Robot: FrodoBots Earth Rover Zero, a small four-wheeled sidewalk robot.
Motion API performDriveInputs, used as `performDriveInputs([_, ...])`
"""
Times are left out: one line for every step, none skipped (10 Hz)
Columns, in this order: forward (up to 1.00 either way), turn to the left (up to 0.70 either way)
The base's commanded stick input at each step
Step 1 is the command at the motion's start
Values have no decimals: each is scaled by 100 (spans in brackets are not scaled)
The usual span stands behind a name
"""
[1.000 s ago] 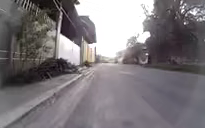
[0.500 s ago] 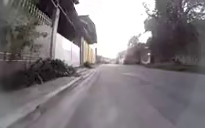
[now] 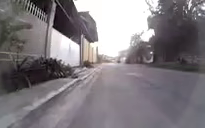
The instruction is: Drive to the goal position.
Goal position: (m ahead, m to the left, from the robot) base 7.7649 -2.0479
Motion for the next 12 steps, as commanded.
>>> performDriveInputs([100,0])
performDriveInputs([100,-8])
performDriveInputs([100,-40])
performDriveInputs([100,-40])
performDriveInputs([100,-35])
performDriveInputs([100,0])
performDriveInputs([100,0])
performDriveInputs([100,0])
performDriveInputs([100,0])
performDriveInputs([100,0])
performDriveInputs([100,0])
performDriveInputs([100,0])
